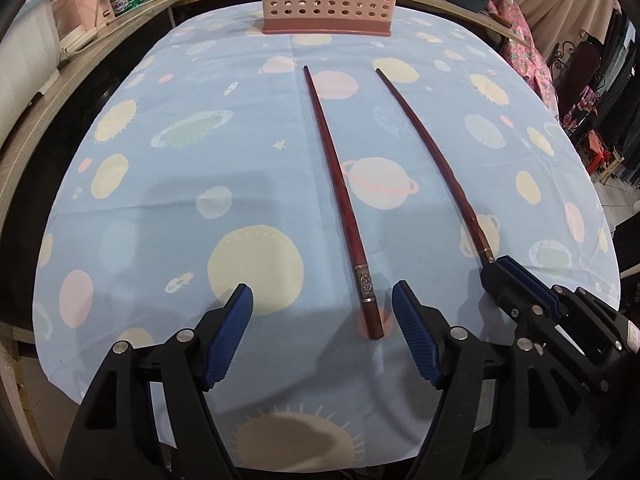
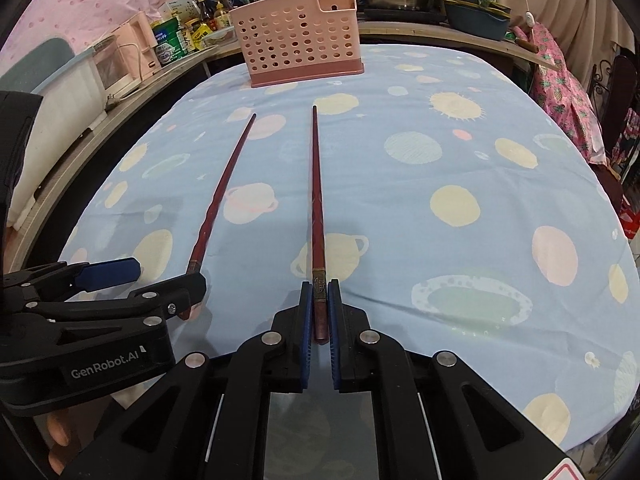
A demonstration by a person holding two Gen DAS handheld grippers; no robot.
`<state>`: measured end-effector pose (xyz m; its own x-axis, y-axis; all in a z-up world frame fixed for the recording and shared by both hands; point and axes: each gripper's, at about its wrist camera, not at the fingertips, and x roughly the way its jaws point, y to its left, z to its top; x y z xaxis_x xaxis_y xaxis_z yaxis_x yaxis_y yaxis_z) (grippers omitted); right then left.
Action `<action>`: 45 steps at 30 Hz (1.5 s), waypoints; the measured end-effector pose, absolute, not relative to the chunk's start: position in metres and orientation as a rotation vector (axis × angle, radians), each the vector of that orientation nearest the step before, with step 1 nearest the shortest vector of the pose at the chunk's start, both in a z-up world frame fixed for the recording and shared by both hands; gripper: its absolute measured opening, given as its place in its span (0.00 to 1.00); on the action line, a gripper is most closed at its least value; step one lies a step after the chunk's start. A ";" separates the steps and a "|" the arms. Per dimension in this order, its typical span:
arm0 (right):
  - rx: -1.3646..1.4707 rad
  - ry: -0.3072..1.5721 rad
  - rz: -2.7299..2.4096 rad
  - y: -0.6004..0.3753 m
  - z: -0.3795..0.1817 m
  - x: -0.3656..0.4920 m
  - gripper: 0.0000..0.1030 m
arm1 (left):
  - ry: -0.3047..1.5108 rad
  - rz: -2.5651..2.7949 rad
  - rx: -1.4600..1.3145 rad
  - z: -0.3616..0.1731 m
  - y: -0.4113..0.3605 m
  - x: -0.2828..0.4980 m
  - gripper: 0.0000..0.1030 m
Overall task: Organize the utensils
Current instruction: 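Close the left tool on the other dark red chopstick's thick end, then lift both dark red chopsticks and carry them above the pink basket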
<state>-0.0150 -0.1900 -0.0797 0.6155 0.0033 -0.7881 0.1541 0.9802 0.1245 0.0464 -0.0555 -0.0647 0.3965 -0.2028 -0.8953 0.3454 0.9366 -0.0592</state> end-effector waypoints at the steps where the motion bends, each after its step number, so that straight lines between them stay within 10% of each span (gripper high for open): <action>1: 0.187 0.905 -0.086 -0.190 -0.080 -0.015 0.07 | 1.104 -0.345 0.147 -0.065 -0.055 0.046 0.66; 19: 0.187 0.905 -0.085 -0.190 -0.080 -0.015 0.07 | 1.102 -0.357 0.147 -0.061 -0.052 0.047 0.07; 45: 0.228 0.701 -0.061 -0.213 0.017 -0.005 0.07 | 0.938 -0.359 -0.003 0.033 -0.022 0.068 0.07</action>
<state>-0.0047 -0.2126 0.0172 0.7636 0.0205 -0.6454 0.1321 0.9734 0.1872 0.0683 -0.0215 0.0326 0.5368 -0.3024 -0.7876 0.3001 0.9409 -0.1568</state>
